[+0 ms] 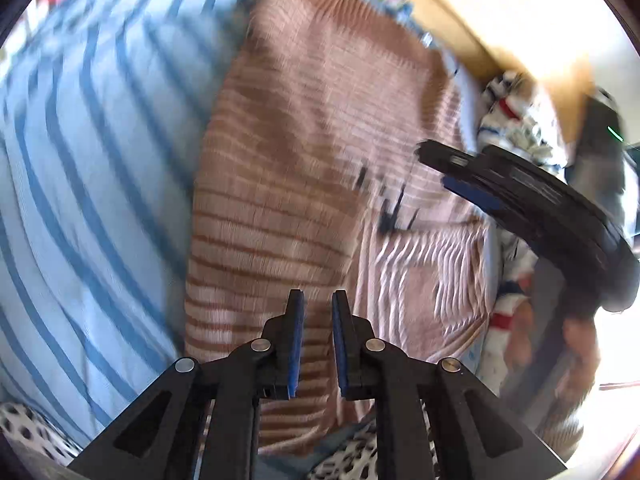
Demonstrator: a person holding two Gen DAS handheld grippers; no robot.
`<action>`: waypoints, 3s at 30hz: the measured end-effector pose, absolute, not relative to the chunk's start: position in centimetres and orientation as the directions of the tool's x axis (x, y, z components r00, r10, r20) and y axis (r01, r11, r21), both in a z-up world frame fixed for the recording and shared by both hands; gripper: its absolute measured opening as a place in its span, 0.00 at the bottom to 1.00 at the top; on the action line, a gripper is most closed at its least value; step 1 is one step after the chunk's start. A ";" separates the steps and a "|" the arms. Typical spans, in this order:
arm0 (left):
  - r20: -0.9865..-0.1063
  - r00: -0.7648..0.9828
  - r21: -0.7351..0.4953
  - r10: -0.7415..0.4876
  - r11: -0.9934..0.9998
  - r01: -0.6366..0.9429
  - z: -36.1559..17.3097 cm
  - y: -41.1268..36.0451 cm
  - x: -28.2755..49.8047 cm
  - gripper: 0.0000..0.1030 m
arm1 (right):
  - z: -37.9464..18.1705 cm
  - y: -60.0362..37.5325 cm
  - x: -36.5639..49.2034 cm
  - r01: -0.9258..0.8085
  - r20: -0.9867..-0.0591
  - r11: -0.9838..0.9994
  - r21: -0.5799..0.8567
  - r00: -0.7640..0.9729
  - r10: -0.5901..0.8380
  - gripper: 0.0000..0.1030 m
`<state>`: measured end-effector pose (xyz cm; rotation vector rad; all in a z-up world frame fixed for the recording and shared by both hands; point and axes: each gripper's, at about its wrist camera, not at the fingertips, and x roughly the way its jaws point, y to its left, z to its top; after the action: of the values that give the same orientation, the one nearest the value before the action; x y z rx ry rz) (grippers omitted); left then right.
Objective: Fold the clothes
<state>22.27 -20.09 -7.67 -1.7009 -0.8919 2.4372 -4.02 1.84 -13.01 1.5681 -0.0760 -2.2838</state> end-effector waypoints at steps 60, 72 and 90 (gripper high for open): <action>-0.833 -0.508 -0.503 0.221 -0.684 0.528 -18.8 -23.4 -0.6 0.00 | -18.2 -8.3 -13.5 0.540 -0.933 -0.839 0.067 -0.265 -0.244 0.17; -0.820 -0.366 -0.568 0.439 -0.698 0.436 -10.4 -16.2 7.9 0.00 | -13.3 13.6 0.6 0.271 -0.942 -0.962 0.034 -0.314 -0.121 0.33; -0.782 -0.220 -0.622 0.583 -0.702 0.347 -13.1 3.8 2.5 0.64 | -17.7 27.8 3.1 -0.067 -0.986 -0.993 0.092 -0.147 -0.081 0.71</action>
<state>2.47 3.78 -13.10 -1.8432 -1.1209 2.0398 3.11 27.79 -17.71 2.0452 -0.1783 -2.3655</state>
